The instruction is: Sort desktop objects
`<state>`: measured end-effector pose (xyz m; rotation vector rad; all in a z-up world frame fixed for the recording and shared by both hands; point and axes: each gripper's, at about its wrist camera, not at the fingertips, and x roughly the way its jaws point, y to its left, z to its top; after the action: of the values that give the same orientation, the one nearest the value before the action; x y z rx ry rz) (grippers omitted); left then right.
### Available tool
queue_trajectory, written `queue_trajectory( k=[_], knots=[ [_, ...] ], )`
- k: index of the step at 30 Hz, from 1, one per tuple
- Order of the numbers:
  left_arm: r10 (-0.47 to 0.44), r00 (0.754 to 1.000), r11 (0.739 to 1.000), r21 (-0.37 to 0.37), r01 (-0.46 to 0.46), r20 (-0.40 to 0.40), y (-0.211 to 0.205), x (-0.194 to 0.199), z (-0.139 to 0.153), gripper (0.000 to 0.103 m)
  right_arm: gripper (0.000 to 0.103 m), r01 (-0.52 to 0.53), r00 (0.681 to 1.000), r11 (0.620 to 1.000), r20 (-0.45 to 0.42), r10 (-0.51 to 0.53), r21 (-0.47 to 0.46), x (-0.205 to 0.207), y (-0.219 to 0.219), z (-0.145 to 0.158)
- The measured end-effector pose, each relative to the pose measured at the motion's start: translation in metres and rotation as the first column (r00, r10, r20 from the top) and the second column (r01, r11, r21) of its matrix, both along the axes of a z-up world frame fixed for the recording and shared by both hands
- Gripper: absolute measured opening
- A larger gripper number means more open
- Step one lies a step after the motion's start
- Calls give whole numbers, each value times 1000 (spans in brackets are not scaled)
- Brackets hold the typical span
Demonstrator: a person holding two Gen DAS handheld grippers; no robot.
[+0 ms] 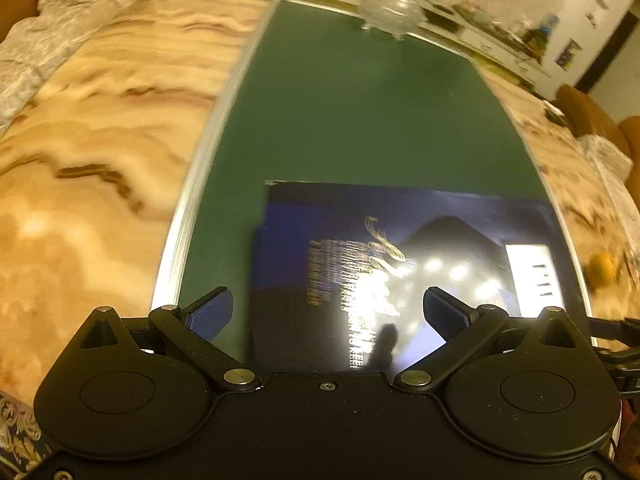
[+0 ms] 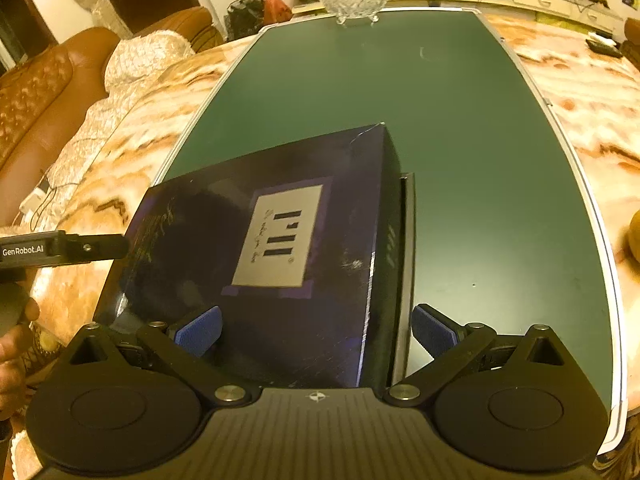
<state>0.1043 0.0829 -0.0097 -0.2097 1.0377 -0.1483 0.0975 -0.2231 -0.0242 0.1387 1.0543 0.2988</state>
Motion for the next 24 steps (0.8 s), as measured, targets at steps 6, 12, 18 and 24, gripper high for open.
queue_trajectory(
  k=[6, 12, 18, 24],
  knots=[
    [6, 1000, 1000, -1, -6, -30, 7, 5, -11, 103, 103, -7, 1000, 1000, -6, 7, 6, 3, 2, -2],
    [-11, 998, 999, -35, 9, -67, 4, 10, -28, 103, 103, -9, 1000, 1000, -6, 9, 7, 6, 4, 0],
    [-51, 997, 997, -57, 47, -58, -6, 8, -30, 103, 103, -9, 1000, 1000, -11, 9, 7, 15, 7, -2],
    [-52, 997, 998, -37, 51, -49, -14, 5, -26, 103, 103, -10, 1000, 999, -3, 10, -44, 20, 16, -6]
  ],
)
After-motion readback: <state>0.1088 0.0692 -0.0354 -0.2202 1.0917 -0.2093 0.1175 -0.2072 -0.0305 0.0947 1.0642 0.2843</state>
